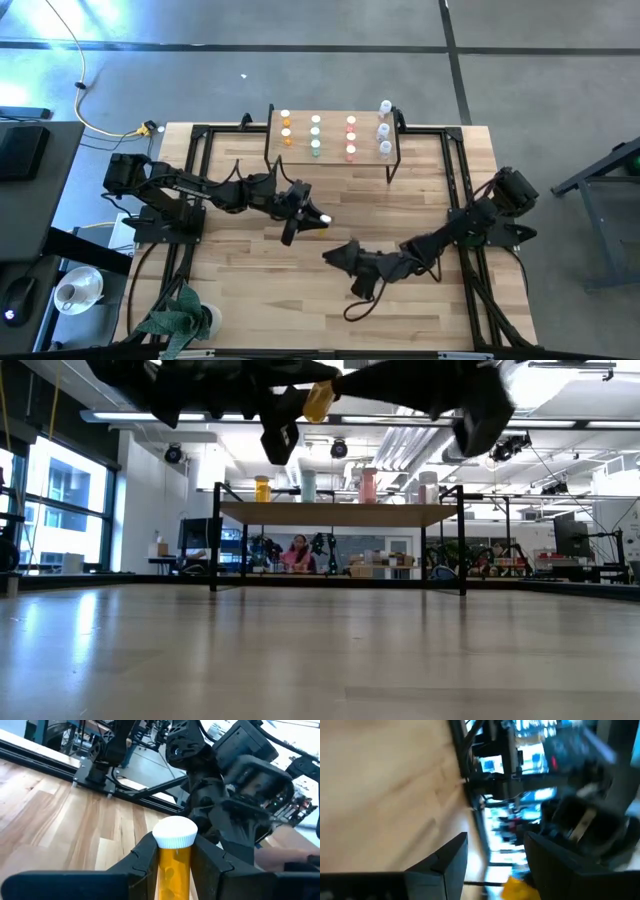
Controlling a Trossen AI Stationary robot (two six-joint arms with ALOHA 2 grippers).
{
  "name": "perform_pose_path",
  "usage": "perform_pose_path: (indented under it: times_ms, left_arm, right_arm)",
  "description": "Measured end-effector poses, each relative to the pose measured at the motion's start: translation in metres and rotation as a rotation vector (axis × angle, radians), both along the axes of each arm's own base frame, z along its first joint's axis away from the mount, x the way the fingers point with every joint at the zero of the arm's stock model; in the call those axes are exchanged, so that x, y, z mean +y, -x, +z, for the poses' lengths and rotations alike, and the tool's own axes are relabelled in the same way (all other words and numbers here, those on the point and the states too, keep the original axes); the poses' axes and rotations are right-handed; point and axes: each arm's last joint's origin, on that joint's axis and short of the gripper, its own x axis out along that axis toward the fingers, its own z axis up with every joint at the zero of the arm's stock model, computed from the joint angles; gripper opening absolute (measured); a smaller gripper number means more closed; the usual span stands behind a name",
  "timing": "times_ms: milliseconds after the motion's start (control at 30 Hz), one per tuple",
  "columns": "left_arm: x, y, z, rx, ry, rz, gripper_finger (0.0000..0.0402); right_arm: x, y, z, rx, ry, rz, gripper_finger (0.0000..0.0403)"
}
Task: Pick and place medicine bottles onto shelf by color
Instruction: Put the orange pill bottle on the shelf
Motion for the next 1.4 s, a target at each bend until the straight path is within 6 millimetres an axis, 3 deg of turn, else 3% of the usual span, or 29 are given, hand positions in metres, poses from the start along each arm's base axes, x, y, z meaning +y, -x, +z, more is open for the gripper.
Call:
perform_pose_path:
  times_ms: [300, 400, 533, 900, 1400]
  left_arm:
    - [-0.014, -0.001, 0.000, -0.021, -0.103, -0.088, 0.0083]
    - [-0.021, -0.001, 0.000, -0.025, -0.135, -0.104, 0.0083]
    - [-0.031, -0.001, -0.002, -0.026, -0.176, -0.122, 0.0083]
    - [-0.048, -0.001, 0.001, -0.057, -0.246, -0.118, 0.0083]
    - [-0.059, -0.001, 0.001, -0.065, -0.363, -0.021, 0.0083]
  right_arm:
    - [-0.006, -0.003, 0.005, -0.197, -0.919, -0.218, 0.0185]
    - [-0.012, -0.005, 0.005, -0.272, -1.139, -0.305, 0.0185]
    - [-0.015, -0.007, 0.002, -0.233, -1.305, -0.296, 0.0185]
    - [-0.005, -0.001, 0.000, -0.262, -1.401, -0.338, 0.0185]
    - [-0.024, -0.012, 0.001, -0.236, -1.407, -0.312, 0.0185]
